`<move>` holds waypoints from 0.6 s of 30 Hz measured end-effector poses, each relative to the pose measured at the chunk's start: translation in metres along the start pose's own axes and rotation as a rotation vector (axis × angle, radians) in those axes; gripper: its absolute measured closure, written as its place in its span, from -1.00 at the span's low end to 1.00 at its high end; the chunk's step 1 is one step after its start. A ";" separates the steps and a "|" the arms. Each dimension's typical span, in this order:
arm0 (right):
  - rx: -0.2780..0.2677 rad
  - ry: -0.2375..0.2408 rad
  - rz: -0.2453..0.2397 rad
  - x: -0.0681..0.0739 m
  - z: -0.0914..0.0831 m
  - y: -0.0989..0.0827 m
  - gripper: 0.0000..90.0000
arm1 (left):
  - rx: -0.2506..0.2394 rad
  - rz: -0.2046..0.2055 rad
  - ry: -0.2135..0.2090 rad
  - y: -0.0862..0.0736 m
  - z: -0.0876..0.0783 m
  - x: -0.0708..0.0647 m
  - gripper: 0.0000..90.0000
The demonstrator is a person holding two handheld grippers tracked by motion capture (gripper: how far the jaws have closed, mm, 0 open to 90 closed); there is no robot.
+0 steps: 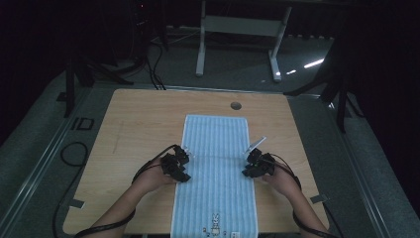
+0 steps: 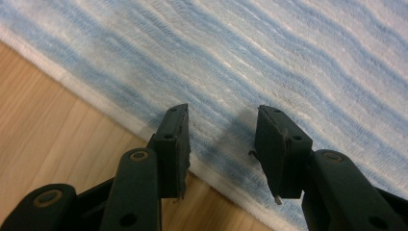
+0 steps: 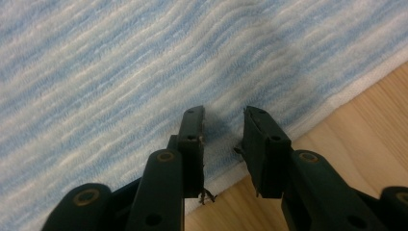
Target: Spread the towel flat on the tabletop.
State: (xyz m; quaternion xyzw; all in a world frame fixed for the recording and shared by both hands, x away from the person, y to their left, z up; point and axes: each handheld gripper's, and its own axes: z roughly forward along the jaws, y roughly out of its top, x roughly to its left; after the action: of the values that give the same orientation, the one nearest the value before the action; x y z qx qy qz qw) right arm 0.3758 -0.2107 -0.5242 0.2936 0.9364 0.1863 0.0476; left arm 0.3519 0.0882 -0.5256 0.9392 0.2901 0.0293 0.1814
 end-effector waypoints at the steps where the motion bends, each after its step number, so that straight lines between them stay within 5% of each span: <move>1: -0.003 -0.001 0.007 -0.003 0.000 -0.001 0.54 | 0.002 0.007 0.001 0.003 0.001 -0.001 0.20; 10: -0.002 -0.001 0.083 -0.026 -0.008 -0.016 0.53 | 0.004 0.053 -0.021 0.022 0.009 -0.016 0.17; 18: -0.020 -0.013 0.092 -0.029 -0.024 -0.012 0.44 | -0.057 0.012 0.037 0.033 -0.001 -0.007 0.21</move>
State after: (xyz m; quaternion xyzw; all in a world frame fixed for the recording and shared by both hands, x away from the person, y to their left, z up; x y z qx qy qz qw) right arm 0.3889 -0.2440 -0.5074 0.3371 0.9196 0.1958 0.0479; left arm 0.3637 0.0596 -0.5130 0.9346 0.2869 0.0561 0.2026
